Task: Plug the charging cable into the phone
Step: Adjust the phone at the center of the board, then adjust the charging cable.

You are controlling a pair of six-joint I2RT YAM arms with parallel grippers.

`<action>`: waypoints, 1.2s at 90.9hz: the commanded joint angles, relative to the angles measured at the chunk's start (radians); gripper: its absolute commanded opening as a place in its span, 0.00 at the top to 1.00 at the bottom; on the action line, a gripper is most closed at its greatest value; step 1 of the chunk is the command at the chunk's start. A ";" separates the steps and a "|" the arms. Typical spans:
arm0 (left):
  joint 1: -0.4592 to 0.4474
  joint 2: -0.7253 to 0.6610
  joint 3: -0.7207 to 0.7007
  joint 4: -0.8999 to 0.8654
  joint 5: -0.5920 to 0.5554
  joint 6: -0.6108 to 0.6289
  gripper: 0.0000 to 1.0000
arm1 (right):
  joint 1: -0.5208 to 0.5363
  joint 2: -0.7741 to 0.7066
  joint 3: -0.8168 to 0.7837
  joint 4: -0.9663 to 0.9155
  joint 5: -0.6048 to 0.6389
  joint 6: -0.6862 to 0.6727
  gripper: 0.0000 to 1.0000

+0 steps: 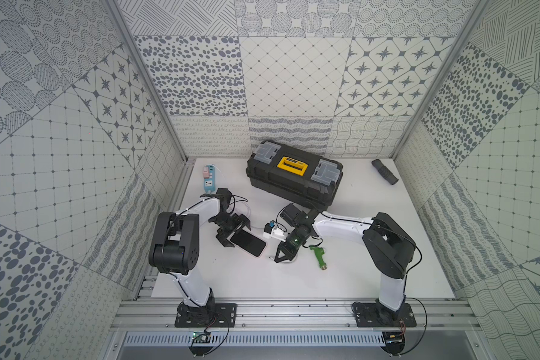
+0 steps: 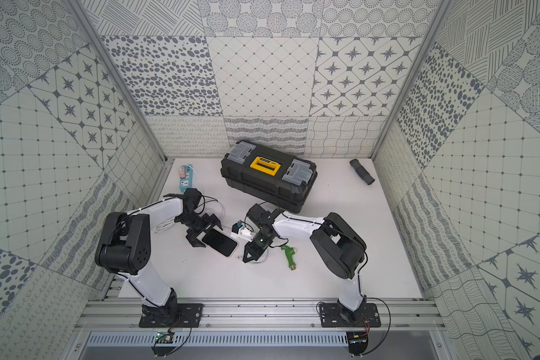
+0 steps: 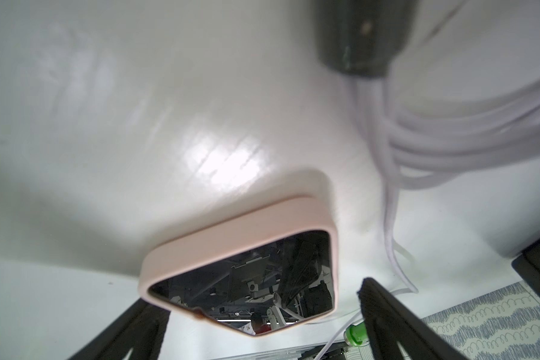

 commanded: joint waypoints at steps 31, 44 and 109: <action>-0.043 -0.273 -0.158 0.359 0.226 -0.026 0.12 | -0.082 -0.048 0.071 0.035 -0.102 0.055 1.00; -0.060 -0.294 -0.201 0.495 0.353 -0.026 0.23 | -0.110 -0.054 0.091 0.043 -0.138 0.066 1.00; -0.179 -0.324 -0.236 0.797 0.634 -0.159 0.46 | -0.220 -0.044 0.183 0.074 -0.186 0.124 1.00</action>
